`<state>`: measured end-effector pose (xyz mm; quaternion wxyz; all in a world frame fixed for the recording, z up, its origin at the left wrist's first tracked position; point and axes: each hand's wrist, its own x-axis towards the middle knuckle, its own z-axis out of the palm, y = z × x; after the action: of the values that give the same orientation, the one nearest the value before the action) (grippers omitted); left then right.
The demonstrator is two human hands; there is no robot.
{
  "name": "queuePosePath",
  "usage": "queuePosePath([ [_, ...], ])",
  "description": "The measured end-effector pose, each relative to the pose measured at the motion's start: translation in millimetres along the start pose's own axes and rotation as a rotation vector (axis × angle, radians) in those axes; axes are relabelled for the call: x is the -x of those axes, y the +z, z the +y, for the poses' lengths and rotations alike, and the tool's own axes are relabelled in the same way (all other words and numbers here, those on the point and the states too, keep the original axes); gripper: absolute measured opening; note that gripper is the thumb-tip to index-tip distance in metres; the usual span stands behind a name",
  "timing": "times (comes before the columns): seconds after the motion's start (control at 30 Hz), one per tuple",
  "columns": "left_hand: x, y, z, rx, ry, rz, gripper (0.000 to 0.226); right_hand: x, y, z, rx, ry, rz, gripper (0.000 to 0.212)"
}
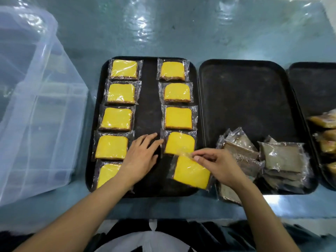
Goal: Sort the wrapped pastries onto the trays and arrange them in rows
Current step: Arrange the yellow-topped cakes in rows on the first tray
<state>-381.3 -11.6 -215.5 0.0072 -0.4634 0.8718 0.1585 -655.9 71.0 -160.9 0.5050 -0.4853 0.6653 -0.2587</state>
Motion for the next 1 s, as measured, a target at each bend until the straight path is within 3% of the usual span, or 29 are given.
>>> queuePosePath([
  [0.07, 27.9, 3.6, -10.9, 0.021, -0.078, 0.069, 0.051, -9.4, 26.3, 2.8, 0.106, -0.021, -0.094, 0.017],
  [0.1, 43.0, 6.9, -16.1, 0.022, -0.104, 0.100, 0.047, -15.2, 39.7, 6.8, 0.255, -0.068, -0.065, 0.021],
  [0.2, 83.6, 15.7, -30.9, -0.008, -0.172, 0.143, 0.040, -24.3, 66.2, 16.5, 0.704, -0.275, 0.262, 0.027],
  [0.27, 103.9, 22.0, -39.9, -0.016, -0.222, 0.127, 0.040, -18.4, 77.8, 14.1, 0.705, -0.356, 0.354, 0.021],
  [0.37, 115.3, 25.2, -45.8, -0.038, -0.216, 0.084, 0.047, 0.5, 101.8, 27.6, 0.752, -0.453, 0.256, 0.025],
  [0.47, 111.8, 24.7, -44.8, -0.041, -0.238, 0.075, 0.039, 20.3, 115.3, 46.6, 0.859, -0.431, 0.125, 0.039],
  [0.63, 103.1, 12.0, -38.0, -0.015, -0.299, 0.068, 0.045, 20.3, 111.4, 40.3, 0.759, -0.387, 0.146, 0.040],
  [0.77, 64.1, -9.8, -40.5, 0.045, -0.327, 0.146, 0.045, -18.7, 97.4, 13.0, 0.676, -0.401, 0.253, 0.040],
  [1.0, -76.3, -33.3, -78.5, 0.132, -0.386, 0.253, 0.045, -149.3, 48.0, -38.0, 0.709, -0.303, 0.376, 0.045],
])
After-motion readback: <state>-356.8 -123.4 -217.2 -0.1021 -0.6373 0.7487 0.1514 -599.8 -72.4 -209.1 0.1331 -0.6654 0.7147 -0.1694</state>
